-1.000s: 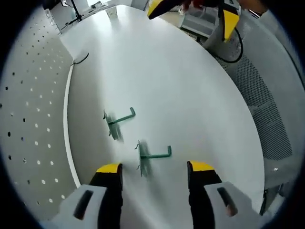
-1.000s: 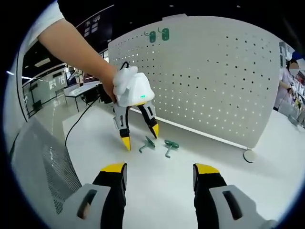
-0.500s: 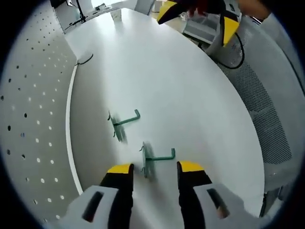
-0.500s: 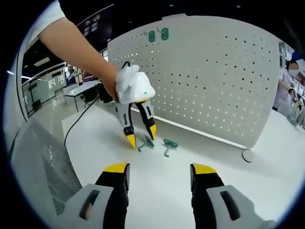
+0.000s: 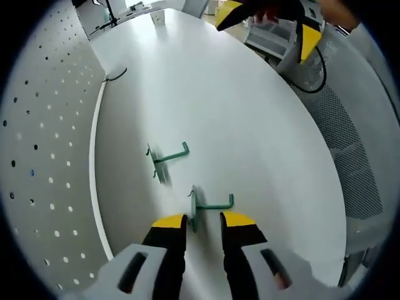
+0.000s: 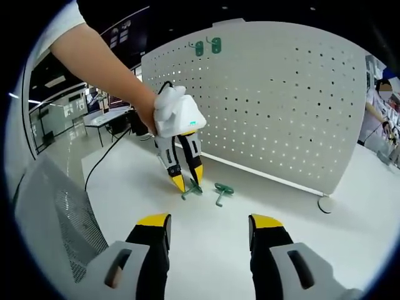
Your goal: Insert the hook assembly into the mounting plate slot until the hook locks in place.
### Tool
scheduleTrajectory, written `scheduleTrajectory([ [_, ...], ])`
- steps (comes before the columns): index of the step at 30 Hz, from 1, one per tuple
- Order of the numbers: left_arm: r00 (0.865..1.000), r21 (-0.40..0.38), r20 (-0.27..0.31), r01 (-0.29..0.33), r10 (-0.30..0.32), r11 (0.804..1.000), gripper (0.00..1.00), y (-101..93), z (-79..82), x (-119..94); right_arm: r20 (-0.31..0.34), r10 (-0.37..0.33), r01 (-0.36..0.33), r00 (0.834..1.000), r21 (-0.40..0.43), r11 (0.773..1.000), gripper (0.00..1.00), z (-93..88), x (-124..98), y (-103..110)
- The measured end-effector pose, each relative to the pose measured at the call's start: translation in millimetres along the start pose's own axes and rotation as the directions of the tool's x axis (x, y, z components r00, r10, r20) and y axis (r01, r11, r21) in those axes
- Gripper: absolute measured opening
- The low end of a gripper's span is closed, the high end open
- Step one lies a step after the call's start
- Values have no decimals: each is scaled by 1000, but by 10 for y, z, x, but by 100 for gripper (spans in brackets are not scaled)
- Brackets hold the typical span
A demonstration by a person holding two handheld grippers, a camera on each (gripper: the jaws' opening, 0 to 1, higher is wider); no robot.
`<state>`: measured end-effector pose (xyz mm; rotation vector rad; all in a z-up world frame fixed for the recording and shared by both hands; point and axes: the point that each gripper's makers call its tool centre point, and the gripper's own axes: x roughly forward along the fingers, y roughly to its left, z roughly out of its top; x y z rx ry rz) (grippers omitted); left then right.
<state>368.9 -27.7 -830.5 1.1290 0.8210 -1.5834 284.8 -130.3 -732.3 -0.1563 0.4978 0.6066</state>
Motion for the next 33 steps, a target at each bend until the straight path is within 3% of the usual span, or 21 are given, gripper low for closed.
scheduleTrajectory([
  [9,999,-61,-4,-36,36,998,12,83,-5,6,0,3,-3,1000,3,1000,48,-5,4,4],
  [13,998,-42,-13,-58,58,997,5,104,-9,10,1,2,-2,1000,4,1000,48,-2,5,0],
  [27,997,-26,-7,-78,78,997,3,113,-19,10,3,2,-2,1000,8,1000,48,2,6,4],
  [33,996,-63,-2,-87,87,994,2,110,-10,-3,1,14,-14,1000,10,1000,48,-5,15,25],
])
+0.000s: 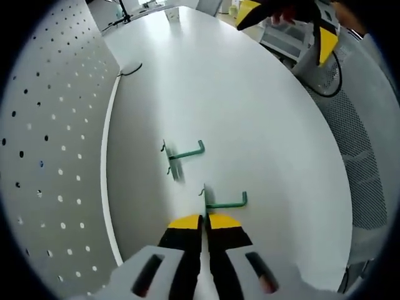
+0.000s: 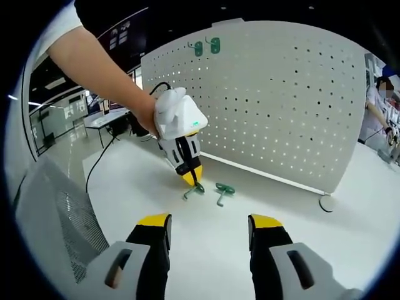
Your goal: Insert the hook assembly into the mounting plate slot until the hook locks in place.
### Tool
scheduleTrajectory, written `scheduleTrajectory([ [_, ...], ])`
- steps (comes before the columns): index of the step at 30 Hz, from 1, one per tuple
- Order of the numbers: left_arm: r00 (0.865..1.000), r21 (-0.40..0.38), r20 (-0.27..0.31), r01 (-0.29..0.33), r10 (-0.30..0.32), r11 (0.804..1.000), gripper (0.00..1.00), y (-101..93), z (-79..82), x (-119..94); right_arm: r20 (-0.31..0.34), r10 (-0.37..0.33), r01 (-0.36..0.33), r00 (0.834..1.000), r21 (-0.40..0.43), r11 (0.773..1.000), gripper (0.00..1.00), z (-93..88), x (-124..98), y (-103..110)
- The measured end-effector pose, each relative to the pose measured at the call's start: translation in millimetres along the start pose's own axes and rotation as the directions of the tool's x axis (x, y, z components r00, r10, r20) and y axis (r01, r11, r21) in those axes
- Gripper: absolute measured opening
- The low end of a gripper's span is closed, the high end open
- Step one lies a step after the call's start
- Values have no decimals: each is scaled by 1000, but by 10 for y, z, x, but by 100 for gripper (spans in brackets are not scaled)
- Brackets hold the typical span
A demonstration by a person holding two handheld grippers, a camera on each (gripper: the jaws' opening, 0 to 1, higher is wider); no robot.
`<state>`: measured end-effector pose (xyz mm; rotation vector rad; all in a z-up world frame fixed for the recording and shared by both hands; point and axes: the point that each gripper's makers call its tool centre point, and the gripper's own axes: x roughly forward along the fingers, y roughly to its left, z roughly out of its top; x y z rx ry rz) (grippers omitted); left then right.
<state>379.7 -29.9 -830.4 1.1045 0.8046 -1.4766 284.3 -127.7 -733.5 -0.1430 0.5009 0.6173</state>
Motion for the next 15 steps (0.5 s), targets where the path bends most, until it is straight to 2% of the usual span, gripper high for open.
scheduleTrajectory([
  [7,1000,6,26,-18,18,1000,1,-1,-2,-3,7,2,-2,1000,1,1000,49,17,-1,9],
  [10,997,-19,67,-34,35,999,1,19,2,-2,9,2,-2,1000,1,1000,49,21,-1,9],
  [12,995,-87,88,-28,36,996,1,25,-9,0,10,1,-1,1000,3,1000,49,23,-1,5],
  [15,994,-88,95,-38,47,995,1,18,-30,-23,16,1,-1,1000,4,1000,52,35,0,8],
])
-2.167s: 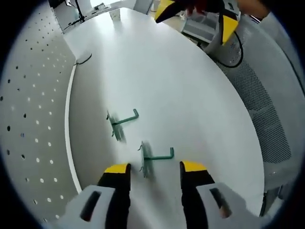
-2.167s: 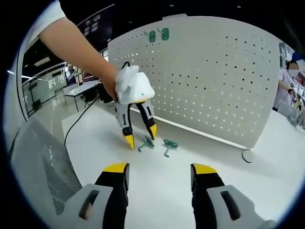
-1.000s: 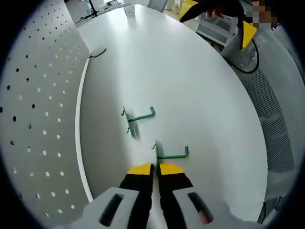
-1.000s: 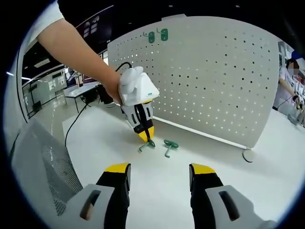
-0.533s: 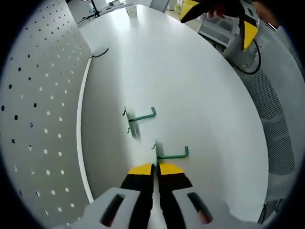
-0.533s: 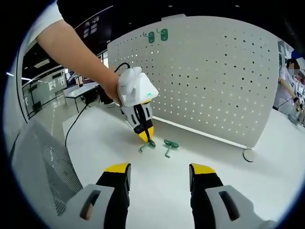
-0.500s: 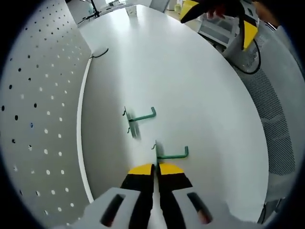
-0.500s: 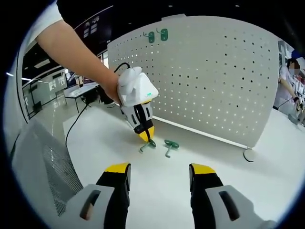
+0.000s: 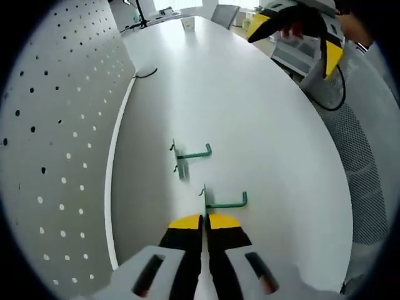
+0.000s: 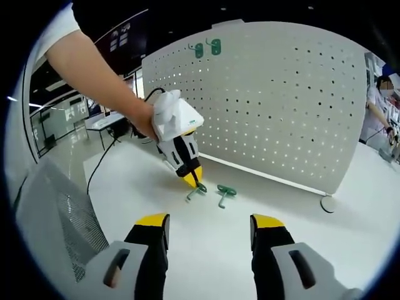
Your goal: Insert the hook assembly into the mounting plate slot until the hook locks in place.
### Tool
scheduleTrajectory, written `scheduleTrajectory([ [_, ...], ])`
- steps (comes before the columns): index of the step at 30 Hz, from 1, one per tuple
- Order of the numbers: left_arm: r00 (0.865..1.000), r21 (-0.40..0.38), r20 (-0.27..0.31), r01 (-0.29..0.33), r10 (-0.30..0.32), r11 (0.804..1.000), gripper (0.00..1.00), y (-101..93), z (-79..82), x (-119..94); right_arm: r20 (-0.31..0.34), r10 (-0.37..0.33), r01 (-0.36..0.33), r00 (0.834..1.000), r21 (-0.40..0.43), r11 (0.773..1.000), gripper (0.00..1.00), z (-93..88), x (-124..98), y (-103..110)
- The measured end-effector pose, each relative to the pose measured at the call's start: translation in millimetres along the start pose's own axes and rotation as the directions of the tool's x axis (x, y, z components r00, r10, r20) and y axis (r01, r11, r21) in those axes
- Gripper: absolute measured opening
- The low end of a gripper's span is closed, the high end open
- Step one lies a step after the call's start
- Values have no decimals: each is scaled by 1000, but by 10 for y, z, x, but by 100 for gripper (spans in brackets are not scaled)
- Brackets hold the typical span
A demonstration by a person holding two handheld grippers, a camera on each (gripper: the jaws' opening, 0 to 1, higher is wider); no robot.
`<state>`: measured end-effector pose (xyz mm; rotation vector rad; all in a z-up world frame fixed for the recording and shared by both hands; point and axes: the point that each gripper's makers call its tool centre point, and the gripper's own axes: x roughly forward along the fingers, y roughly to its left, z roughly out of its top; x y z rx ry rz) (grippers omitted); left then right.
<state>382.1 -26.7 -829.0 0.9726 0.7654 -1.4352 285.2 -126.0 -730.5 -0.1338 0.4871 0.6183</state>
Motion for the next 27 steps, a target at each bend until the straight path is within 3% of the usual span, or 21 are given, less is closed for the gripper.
scheduleTrajectory([
  [5,995,-51,88,-42,46,998,1,21,75,-110,7,4,-4,1000,2,1000,52,17,5,9],
  [13,987,-127,139,-57,75,990,1,1,49,-189,23,8,-9,1000,28,1000,52,40,-4,4],
  [21,967,-192,218,-88,130,977,1,44,152,-323,31,24,-25,999,25,999,53,58,13,42],
  [23,959,-198,240,-103,150,975,1,48,188,-369,38,23,-24,999,27,999,53,74,5,38],
  [27,930,-257,305,-127,205,958,1,89,289,-496,49,19,-21,999,29,999,53,100,-7,32],
])
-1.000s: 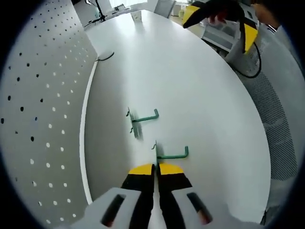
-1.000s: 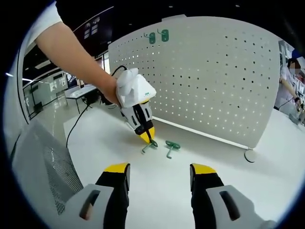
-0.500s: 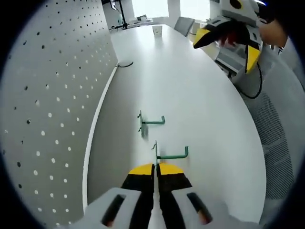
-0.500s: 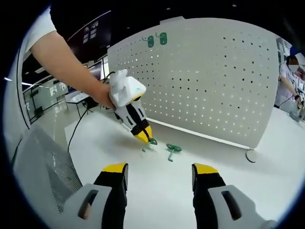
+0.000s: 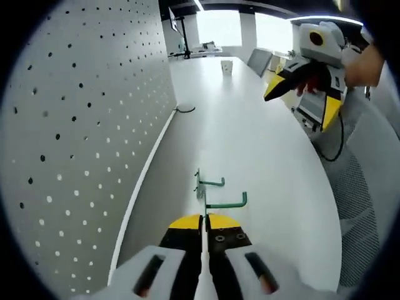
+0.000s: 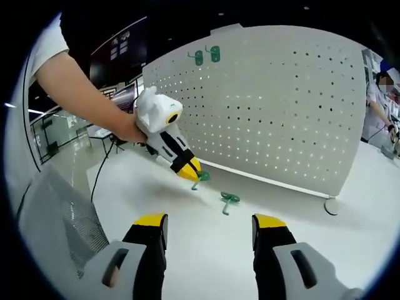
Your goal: Insert the hook assembly into the mounting plate slot until the hook locks in place.
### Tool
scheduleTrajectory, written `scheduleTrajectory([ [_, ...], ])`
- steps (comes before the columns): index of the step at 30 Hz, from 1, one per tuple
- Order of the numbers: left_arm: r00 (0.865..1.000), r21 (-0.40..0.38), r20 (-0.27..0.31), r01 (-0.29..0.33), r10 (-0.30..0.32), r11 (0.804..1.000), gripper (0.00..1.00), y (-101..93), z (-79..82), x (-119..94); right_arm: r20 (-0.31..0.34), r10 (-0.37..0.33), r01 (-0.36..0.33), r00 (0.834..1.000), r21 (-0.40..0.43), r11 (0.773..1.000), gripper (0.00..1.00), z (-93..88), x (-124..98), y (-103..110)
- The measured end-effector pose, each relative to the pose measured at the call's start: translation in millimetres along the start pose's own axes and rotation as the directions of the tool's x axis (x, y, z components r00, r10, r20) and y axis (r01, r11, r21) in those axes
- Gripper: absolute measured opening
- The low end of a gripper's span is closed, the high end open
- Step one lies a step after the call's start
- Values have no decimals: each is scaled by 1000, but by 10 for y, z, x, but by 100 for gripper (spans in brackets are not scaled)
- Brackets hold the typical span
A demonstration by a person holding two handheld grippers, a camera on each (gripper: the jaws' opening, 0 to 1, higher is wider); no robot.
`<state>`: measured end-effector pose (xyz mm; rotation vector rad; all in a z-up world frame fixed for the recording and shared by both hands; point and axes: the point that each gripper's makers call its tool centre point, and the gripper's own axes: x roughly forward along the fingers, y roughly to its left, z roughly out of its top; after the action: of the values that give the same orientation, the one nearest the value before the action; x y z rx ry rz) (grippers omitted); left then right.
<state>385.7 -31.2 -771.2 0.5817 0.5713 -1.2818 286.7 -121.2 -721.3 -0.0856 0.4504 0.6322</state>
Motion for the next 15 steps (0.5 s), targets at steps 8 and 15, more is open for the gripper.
scheduleTrajectory([
  [8,997,-37,64,-36,38,999,1,-30,91,-129,30,-4,3,1000,19,1000,53,75,-37,-15],
  [15,987,-73,139,-73,83,995,1,-7,241,-282,34,-5,4,999,9,1000,53,88,-39,-9],
])
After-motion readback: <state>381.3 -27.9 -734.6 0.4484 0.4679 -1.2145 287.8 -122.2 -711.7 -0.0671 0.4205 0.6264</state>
